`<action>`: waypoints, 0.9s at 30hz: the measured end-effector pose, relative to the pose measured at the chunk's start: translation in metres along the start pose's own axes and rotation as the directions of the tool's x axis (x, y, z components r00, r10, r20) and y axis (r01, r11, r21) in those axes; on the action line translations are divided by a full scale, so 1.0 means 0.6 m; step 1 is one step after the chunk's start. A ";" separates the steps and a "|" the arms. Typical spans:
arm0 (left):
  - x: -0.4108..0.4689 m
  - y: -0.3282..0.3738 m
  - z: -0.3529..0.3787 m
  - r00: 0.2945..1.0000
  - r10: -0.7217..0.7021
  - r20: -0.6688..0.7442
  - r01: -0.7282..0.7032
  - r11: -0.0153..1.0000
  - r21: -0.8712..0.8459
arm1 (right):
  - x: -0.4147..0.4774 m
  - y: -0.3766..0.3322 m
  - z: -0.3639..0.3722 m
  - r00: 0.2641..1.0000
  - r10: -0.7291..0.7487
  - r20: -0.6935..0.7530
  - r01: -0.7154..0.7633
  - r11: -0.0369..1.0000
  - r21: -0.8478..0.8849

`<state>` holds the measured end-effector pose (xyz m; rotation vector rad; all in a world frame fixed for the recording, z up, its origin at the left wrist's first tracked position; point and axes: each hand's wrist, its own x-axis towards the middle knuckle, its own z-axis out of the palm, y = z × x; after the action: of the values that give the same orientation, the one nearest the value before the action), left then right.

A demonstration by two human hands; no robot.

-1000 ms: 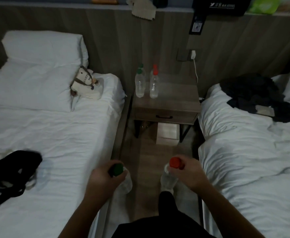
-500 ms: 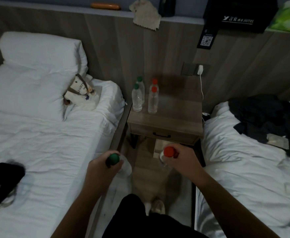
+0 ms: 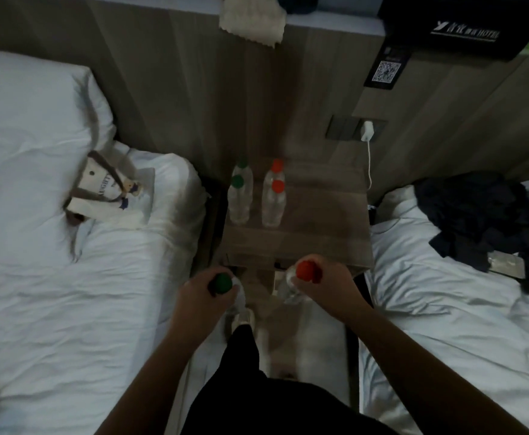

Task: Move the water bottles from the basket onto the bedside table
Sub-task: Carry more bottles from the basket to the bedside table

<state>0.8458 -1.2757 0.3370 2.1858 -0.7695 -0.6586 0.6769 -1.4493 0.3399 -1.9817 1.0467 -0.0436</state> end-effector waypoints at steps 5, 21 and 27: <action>0.123 -0.011 -0.017 0.989 0.036 0.143 -0.040 0.999 0.027 | 0.095 -0.039 0.016 0.992 0.127 -0.002 -0.126 0.990 -0.066; 0.337 -0.050 0.010 0.941 0.050 0.335 -0.092 0.990 0.110 | 0.288 -0.059 0.064 0.968 0.248 -0.037 -0.250 0.953 -0.173; 0.372 -0.042 0.028 0.938 0.057 0.343 -0.082 0.995 0.057 | 0.310 -0.052 0.069 0.949 0.314 -0.035 -0.315 0.929 -0.196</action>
<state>0.9974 -1.4225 0.2588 2.1216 -1.0574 -1.0039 0.8335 -1.5400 0.2731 -1.9635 1.4061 0.2423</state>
